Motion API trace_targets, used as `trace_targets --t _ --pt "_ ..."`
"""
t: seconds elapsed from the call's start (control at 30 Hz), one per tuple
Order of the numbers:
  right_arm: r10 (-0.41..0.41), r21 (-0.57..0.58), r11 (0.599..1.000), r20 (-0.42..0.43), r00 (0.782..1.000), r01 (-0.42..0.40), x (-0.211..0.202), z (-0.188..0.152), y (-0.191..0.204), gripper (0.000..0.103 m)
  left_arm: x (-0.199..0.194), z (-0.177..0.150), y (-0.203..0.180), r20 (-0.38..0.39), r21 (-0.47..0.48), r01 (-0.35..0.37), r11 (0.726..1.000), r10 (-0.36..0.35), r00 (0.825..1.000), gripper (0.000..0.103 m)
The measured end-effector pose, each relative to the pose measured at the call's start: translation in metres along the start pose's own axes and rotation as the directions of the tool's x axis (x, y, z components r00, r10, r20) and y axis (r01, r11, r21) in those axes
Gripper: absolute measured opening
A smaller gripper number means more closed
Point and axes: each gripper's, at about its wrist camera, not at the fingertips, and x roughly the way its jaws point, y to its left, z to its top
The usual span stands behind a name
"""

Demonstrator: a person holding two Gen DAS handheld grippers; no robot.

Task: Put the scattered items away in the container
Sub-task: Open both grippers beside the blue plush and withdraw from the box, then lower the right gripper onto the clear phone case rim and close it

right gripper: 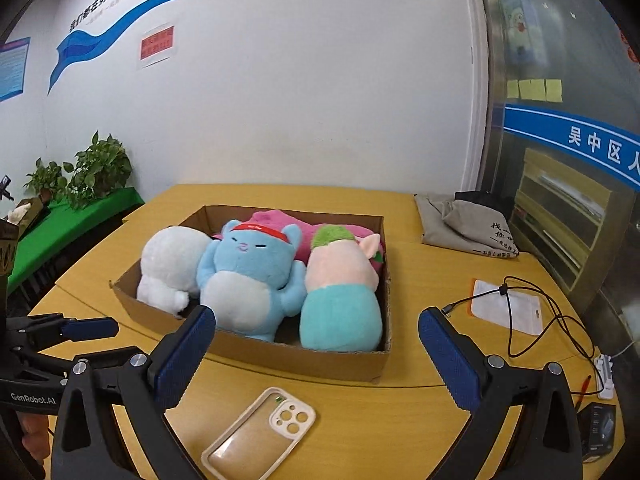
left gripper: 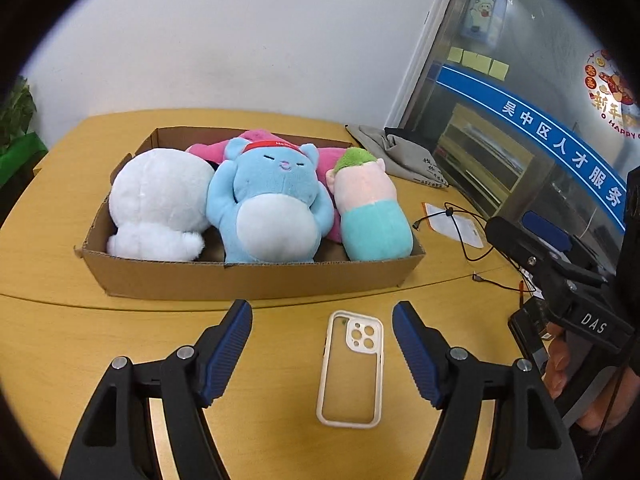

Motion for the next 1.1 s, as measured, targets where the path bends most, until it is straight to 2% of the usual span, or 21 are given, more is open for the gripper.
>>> trace_targets --t 0.4,0.73,0.87,0.9,1.03,1.1 --pt "-0.011 0.002 1.000 0.001 1.000 0.011 -0.023 -0.009 0.007 0.103 -0.006 -0.025 -0.015 -0.031 0.012 0.051 0.999 -0.050 0.998 0.073" --pt "0.002 0.027 1.000 -0.038 0.999 -0.001 -0.013 -0.020 0.002 0.103 0.010 -0.039 -0.022 -0.090 0.038 0.049 0.998 -0.045 0.995 0.073" --pt "0.022 0.067 0.998 -0.112 0.994 -0.014 0.010 -0.041 -0.012 0.103 0.031 -0.050 -0.022 -0.158 0.040 0.065 0.997 -0.058 0.986 0.071" --pt "0.031 0.083 0.996 -0.151 0.988 -0.018 0.022 -0.051 -0.018 0.103 0.039 -0.054 -0.021 -0.185 0.038 0.070 0.997 -0.062 0.981 0.066" --pt "0.063 0.161 0.987 -0.308 0.949 -0.014 0.069 -0.092 -0.038 0.102 0.065 -0.066 -0.019 -0.278 0.022 0.077 0.997 -0.068 0.958 0.047" --pt "0.074 0.172 0.985 -0.360 0.930 -0.012 0.087 -0.107 -0.040 0.100 0.075 -0.071 -0.018 -0.303 0.011 0.087 0.996 -0.080 0.950 0.043"
